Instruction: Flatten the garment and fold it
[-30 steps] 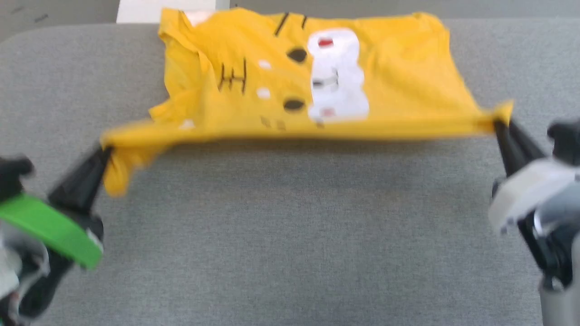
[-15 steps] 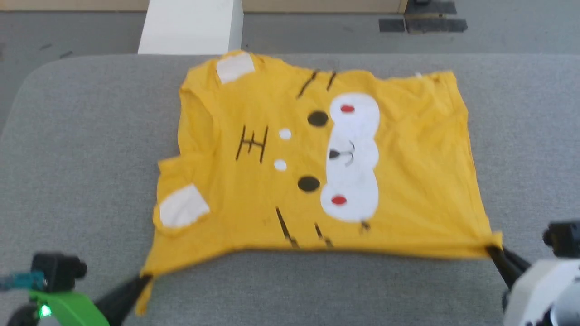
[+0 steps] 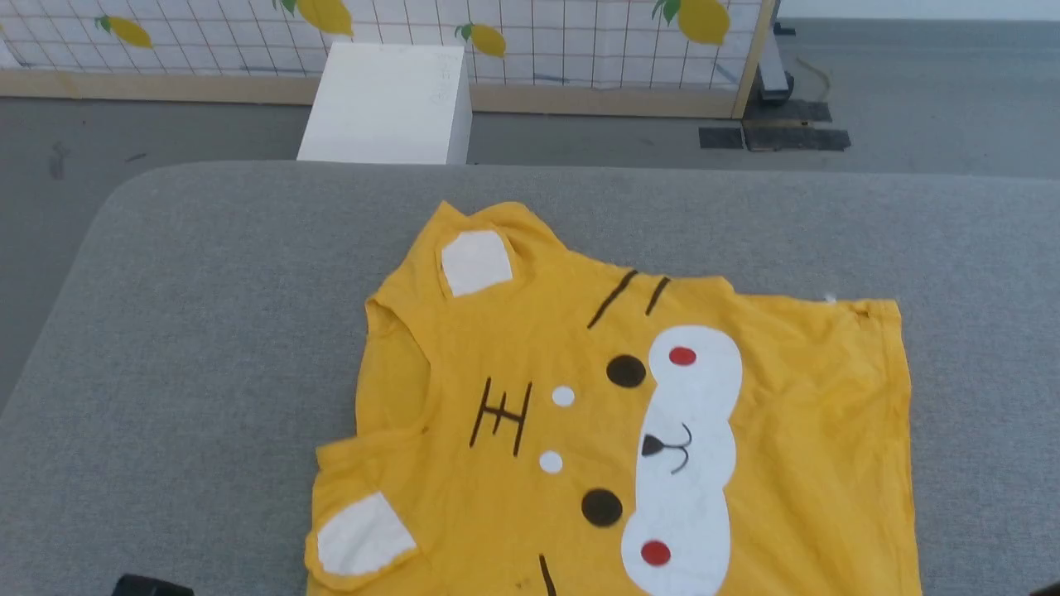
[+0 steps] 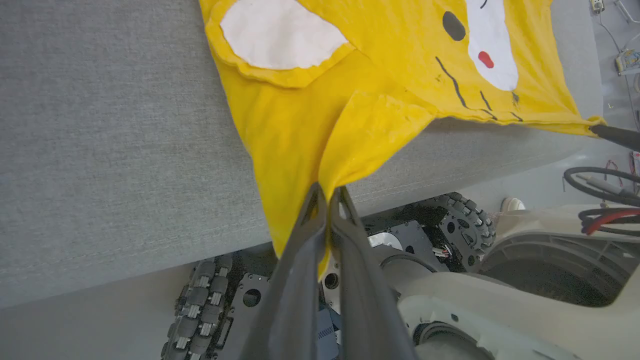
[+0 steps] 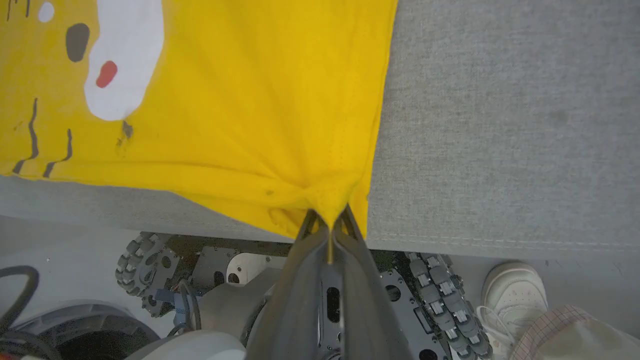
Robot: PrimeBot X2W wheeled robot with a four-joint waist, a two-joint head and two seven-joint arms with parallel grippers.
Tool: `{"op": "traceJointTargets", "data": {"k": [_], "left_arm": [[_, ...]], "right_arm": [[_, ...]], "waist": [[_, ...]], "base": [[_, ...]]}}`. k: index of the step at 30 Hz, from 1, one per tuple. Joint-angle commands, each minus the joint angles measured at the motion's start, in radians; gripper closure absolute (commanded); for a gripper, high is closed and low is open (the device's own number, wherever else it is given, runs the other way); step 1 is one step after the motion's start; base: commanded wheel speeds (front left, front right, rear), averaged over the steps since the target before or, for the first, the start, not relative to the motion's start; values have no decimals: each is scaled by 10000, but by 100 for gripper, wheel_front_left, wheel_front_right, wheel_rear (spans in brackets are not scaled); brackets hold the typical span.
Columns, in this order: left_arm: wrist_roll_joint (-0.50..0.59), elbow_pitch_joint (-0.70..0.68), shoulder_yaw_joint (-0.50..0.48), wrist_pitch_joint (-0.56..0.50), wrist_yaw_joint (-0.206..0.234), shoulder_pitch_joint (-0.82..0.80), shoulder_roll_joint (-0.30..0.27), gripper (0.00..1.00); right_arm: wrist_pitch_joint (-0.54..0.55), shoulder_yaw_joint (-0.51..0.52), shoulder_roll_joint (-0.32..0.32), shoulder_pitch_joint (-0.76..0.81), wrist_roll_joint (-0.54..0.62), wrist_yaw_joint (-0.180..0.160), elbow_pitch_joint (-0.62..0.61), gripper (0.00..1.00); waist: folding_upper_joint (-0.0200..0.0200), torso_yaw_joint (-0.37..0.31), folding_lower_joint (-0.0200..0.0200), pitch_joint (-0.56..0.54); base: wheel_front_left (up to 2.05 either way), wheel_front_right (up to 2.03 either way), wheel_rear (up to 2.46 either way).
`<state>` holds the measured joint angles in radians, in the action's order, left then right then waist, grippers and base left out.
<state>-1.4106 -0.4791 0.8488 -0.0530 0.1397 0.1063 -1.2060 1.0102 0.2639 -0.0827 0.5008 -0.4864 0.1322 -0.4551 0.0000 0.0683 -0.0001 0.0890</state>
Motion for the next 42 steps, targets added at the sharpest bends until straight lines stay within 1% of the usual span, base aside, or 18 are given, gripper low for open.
{"op": "traceJointTargets", "data": {"k": [1,5,8,10,14,18,22,25,27,30,36,38,42], "left_arm": [[-105,-223,19,-21,80,241,-150,100],[-161,-729,45,75,182,488,-483,100],[1,-751,-84,379,301,452,-482,100],[386,-621,-351,892,354,201,-292,100],[1065,-331,-528,1145,322,-240,-106,100],[1779,10,-643,1119,142,-883,148,100],[2586,562,-835,1200,-24,-1707,498,100],[3112,1041,-921,1204,-284,-2368,803,100],[3432,1371,-942,1203,-481,-2809,1057,100],[3846,1940,-947,1193,-783,-3489,1503,100],[4521,3365,-788,1297,-1242,-4557,2505,100],[4566,3885,-715,1328,-1386,-4732,2779,100],[4490,4916,-621,1409,-1673,-4886,3152,100]], "right_arm": [[274,153,79,279,-165,-15,-211,100],[820,454,245,785,-466,-15,-692,100],[635,409,280,687,-463,-15,-880,100],[179,244,273,335,-354,-15,-939,100],[-455,-118,-105,-275,-72,-15,-805,100],[-1098,-491,-626,-1032,173,-15,-503,100],[-1857,-758,-1048,-1941,462,-15,-169,100],[-2390,-985,-1365,-2691,839,-15,140,100],[-2703,-1132,-1459,-3193,1061,-15,398,100],[-2961,-1454,-1515,-3783,1291,-15,864,100],[-3472,-1910,-1479,-4690,1712,-15,1676,100],[-3652,-2068,-1463,-4953,1857,-15,1992,100],[-3845,-2412,-1400,-5365,2075,-15,2708,100]], "waist": [[0,55,1,-171],[0,68,1,-272],[0,31,1,-316],[0,-15,1,-333],[0,-118,1,-228],[0,-207,1,68],[0,-300,1,476],[0,-409,1,883],[0,-477,1,1138],[0,-544,1,1499],[0,-635,1,2120],[0,-689,1,2280],[0,-792,1,2497]], "base": [[0,0,0],[0,0,0],[0,0,0],[0,0,0],[0,0,0],[0,0,0],[0,0,0],[0,0,0],[0,0,0],[0,0,0],[0,0,0],[0,0,0],[0,0,0]]}}
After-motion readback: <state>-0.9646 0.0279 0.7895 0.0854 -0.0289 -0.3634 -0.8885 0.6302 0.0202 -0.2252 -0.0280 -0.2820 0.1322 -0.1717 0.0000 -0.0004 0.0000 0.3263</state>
